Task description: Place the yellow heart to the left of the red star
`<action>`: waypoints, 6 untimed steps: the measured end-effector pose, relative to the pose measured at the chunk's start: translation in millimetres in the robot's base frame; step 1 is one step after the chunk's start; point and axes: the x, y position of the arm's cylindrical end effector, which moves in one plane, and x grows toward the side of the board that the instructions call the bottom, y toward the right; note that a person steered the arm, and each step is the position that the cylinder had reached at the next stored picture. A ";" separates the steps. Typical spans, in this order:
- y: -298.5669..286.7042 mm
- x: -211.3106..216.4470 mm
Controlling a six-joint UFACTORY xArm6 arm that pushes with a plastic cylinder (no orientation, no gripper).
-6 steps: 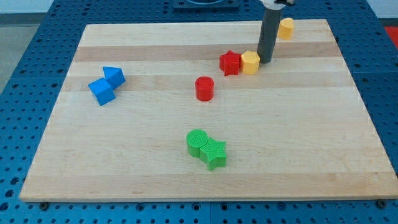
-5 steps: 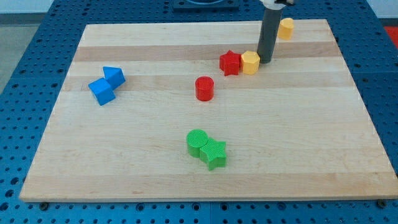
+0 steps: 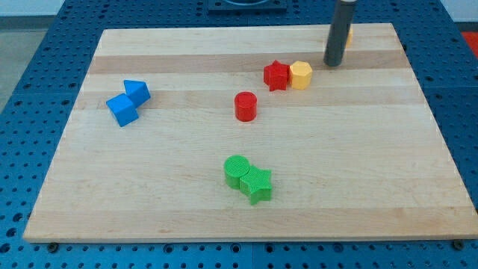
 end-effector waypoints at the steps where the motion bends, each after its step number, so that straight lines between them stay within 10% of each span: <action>1: 26.2 -8.7; 6: 14.9 -83.8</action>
